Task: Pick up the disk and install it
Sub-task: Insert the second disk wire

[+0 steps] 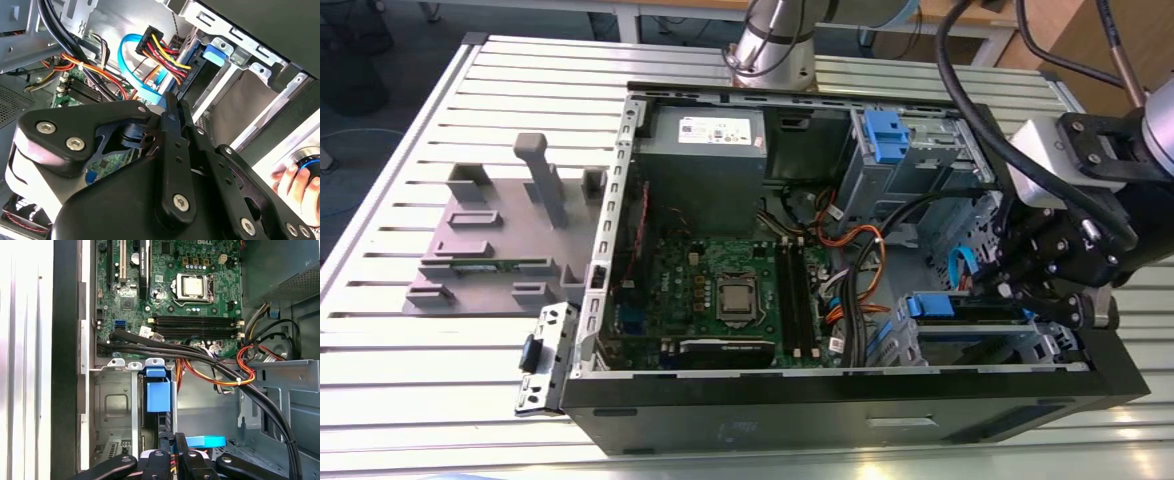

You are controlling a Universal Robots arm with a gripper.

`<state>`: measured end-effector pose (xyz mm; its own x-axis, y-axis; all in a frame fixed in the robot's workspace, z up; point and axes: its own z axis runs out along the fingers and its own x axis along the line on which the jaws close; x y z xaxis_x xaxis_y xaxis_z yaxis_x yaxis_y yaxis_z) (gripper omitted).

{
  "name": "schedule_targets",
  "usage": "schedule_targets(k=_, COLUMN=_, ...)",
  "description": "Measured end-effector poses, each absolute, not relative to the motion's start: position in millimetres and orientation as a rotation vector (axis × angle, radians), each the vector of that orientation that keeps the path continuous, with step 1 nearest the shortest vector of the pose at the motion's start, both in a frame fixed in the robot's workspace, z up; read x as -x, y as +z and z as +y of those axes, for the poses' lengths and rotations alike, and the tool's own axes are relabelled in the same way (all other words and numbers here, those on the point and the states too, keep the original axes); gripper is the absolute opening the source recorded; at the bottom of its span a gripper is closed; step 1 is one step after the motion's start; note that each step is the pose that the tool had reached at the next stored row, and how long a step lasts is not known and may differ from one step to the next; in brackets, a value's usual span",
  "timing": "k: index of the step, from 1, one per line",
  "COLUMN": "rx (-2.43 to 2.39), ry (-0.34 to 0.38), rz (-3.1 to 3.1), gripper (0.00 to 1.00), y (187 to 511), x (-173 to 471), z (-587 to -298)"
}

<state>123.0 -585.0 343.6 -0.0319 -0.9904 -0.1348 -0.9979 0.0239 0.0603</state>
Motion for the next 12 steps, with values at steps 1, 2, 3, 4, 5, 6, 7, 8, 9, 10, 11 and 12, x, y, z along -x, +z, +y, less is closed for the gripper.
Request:
schedule_targets(k=1, rx=2.151, ry=0.213, rz=2.204, gripper=0.16, y=343.0, x=-124.0, z=-585.1)
schedule_targets(k=2, rx=2.157, ry=0.213, rz=2.199, gripper=0.16, y=342.5, x=-125.2, z=-585.1)
schedule_targets(k=3, rx=2.163, ry=0.214, rz=2.195, gripper=0.16, y=341.9, x=-126.1, z=-585.1)
schedule_targets(k=4, rx=2.167, ry=0.214, rz=2.191, gripper=0.16, y=341.3, x=-126.8, z=-585.1)
schedule_targets(k=5, rx=2.171, ry=0.214, rz=2.187, gripper=0.16, y=341.0, x=-127.2, z=-585.1)
schedule_targets(k=6, rx=2.174, ry=0.215, rz=2.185, gripper=0.16, y=340.6, x=-127.5, z=-585.1)
schedule_targets(k=7, rx=2.176, ry=0.215, rz=2.183, gripper=0.16, y=340.3, x=-127.6, z=-585.2)
schedule_targets(k=8, rx=2.177, ry=0.215, rz=2.182, gripper=0.16, y=339.9, x=-127.7, z=-585.2)
schedule_targets(k=9, rx=2.177, ry=0.215, rz=2.182, gripper=0.16, y=339.3, x=-127.7, z=-585.3)
schedule_targets(k=10, rx=2.177, ry=0.215, rz=2.181, gripper=0.16, y=338.7, x=-127.8, z=-585.3)
schedule_targets(k=11, rx=2.177, ry=0.215, rz=2.181, gripper=0.16, y=338.0, x=-127.8, z=-585.4)
schedule_targets(k=12, rx=2.177, ry=0.216, rz=2.181, gripper=0.16, y=337.5, x=-127.8, z=-585.6)
